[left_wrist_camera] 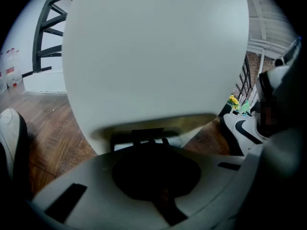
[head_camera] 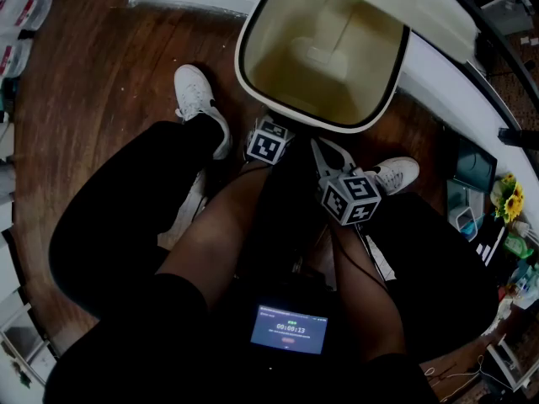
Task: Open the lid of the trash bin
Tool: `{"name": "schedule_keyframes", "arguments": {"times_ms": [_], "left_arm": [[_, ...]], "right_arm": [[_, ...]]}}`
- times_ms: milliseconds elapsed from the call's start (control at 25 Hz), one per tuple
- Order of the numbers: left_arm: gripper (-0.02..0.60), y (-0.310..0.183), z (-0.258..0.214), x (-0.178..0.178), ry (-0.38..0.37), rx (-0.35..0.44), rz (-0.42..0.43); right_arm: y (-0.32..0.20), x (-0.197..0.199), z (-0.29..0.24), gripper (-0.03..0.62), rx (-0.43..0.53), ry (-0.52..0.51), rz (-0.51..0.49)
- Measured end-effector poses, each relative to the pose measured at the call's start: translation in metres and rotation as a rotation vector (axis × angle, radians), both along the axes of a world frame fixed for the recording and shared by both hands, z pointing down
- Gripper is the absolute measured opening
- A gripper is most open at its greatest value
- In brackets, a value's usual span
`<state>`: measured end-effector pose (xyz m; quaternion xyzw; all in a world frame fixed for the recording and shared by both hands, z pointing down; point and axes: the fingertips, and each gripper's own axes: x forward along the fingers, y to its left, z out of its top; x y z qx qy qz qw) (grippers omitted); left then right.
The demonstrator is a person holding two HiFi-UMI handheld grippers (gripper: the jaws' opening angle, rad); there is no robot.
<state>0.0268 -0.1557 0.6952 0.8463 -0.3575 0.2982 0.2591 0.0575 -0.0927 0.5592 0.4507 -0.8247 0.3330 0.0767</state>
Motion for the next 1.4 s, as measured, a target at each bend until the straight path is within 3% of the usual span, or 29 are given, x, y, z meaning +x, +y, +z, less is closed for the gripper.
{"name": "schedule_keyframes", "arguments": {"times_ms": [240,440,600,960,1080,1280,1400], "left_arm": [[0.032,0.001,-0.013,-0.001,0.017,0.035,-0.011],[0.032,0.001,-0.015,-0.005,0.094,-0.016,-0.039],[0.032,0.010,-0.032,-0.006,0.108,0.003,0.015],[0.032,0.064,-0.114,-0.024,0.090,0.076,0.075],[0.032,0.084,-0.152,-0.026,0.151,0.098,0.052],[0.032,0.104,-0.240,-0.017,0.267,0.214,0.063],[0.032,0.112,-0.288,-0.009,0.299,0.260,0.058]], "right_arm": [[0.002,-0.003,-0.004,0.017,0.007,0.002,-0.005],[0.005,-0.007,-0.009,0.017,0.026,0.017,-0.027],[0.005,-0.007,-0.017,0.017,0.049,0.034,-0.051],[0.029,-0.022,-0.068,0.018,0.126,0.058,-0.134],[0.040,-0.026,-0.092,0.018,0.166,0.053,-0.152],[0.061,-0.028,-0.151,0.018,0.264,0.050,-0.180],[0.070,-0.026,-0.193,0.018,0.338,0.028,-0.180]]}}
